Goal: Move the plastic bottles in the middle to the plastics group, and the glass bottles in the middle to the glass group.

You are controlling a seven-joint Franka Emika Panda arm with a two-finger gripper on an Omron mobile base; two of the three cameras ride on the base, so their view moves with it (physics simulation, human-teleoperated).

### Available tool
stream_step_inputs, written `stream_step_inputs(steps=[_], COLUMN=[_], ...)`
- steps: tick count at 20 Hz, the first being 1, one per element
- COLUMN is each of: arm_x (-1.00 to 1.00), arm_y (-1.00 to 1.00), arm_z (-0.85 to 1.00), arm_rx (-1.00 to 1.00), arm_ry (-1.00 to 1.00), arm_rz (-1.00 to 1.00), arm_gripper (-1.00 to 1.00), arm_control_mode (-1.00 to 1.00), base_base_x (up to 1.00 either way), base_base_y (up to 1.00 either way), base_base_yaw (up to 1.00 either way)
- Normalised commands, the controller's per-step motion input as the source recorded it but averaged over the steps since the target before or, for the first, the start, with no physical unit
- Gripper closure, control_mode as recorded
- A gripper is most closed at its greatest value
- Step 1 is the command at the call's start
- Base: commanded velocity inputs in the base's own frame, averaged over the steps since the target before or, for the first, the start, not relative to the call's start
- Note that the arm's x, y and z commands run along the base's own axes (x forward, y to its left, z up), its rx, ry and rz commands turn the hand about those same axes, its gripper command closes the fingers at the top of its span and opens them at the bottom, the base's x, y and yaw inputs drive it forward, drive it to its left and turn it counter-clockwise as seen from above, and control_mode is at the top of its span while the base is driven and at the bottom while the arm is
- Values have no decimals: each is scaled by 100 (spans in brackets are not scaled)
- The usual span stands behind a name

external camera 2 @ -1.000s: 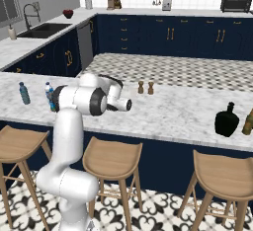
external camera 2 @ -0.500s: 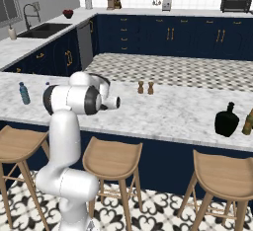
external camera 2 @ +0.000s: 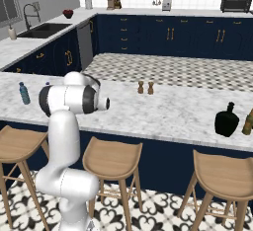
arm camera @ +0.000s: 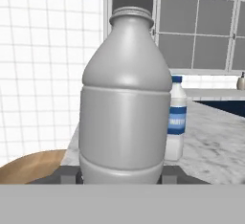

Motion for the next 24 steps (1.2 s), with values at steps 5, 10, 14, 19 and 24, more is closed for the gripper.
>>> stream_step_inputs(steps=[5,10,14,19,24], arm_x=[-3,12,12,13,17], arm_y=[39,11,9,17,12], arm_z=[-13,-23,-17,-10,-11], arm_rx=[6,0,0,5,8], arm_ry=[0,0,0,0,0], arm_rz=[0,0,1,4,7], arm_gripper=[100,100,100,100,100], arm_control_mode=[-100,-100,-100,-100,-100], base_base_x=[0,0,0,0,0], base_base_y=[0,0,0,0,0], base_base_yaw=[0,0,0,0,0])
